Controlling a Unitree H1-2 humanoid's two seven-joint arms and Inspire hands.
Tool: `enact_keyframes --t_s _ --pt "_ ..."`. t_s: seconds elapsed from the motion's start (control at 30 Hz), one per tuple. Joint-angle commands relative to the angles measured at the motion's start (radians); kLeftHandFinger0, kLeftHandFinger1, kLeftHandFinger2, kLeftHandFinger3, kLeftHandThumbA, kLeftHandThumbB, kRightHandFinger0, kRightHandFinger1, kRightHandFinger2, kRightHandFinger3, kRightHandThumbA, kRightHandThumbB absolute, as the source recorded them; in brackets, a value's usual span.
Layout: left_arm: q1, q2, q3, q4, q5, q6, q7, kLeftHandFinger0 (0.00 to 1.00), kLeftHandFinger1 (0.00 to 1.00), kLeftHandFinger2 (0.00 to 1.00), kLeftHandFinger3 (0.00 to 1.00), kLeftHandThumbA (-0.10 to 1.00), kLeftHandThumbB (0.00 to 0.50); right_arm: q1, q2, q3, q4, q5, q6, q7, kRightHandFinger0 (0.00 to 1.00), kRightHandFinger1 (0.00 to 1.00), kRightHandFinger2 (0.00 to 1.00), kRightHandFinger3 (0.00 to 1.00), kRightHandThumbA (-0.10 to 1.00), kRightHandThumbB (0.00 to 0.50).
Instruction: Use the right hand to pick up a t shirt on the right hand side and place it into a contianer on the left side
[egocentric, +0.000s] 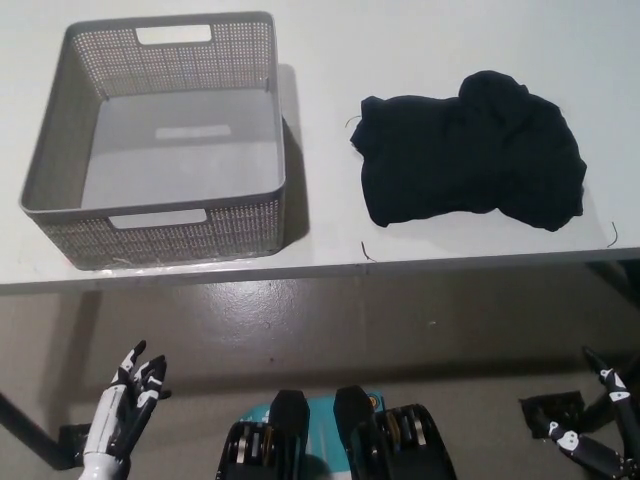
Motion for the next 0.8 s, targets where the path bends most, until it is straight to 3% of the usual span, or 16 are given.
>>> enact_keyframes --t_s 0.0,0.2,0.37,0.5,0.57,0.63,0.77 --pt "-0.012 0.024 0.014 -0.010 -0.012 -0.059 -0.010 0.82 0.92 0.88 1.00 0.72 0.412 -0.020 0.007 -0.019 -0.026 -0.062 -0.082 -0.095 1.00 1.00 1.00 1.00 0.90 0.459" --pt "0.022 0.020 0.020 -0.037 -0.009 -0.069 -0.010 0.83 0.91 0.85 1.00 0.75 0.412 0.001 0.010 -0.006 -0.120 -0.245 -0.076 -0.198 1.00 1.00 1.00 1.00 0.93 0.479" --pt "-0.013 0.017 0.018 -0.017 -0.018 -0.069 -0.019 0.82 0.91 0.88 1.00 0.72 0.414 0.002 0.005 -0.018 -0.256 -0.364 -0.024 -0.250 1.00 1.00 1.00 1.00 0.87 0.491" --pt "-0.024 0.006 0.023 0.005 -0.018 -0.080 -0.008 0.83 0.90 0.88 1.00 0.74 0.428 -0.001 -0.003 -0.058 -0.420 -0.422 0.038 -0.241 1.00 1.00 1.00 1.00 0.86 0.485" --pt "-0.014 0.004 0.025 0.000 -0.012 -0.074 -0.002 0.84 0.92 0.89 1.00 0.76 0.447 -0.015 -0.003 -0.081 -0.500 -0.436 0.067 -0.221 1.00 1.00 1.00 1.00 0.78 0.485" --pt "-0.009 0.002 0.028 -0.008 -0.017 -0.058 -0.003 0.85 0.92 0.89 1.00 0.76 0.456 -0.031 -0.011 -0.094 -0.547 -0.455 0.090 -0.197 1.00 1.00 1.00 1.00 0.77 0.480" --pt "-0.018 0.001 0.036 0.002 -0.040 -0.074 -0.019 0.85 0.91 0.87 1.00 0.69 0.420 -0.114 -0.034 -0.108 -0.573 -0.468 0.116 -0.162 1.00 1.00 1.00 1.00 0.76 0.483"
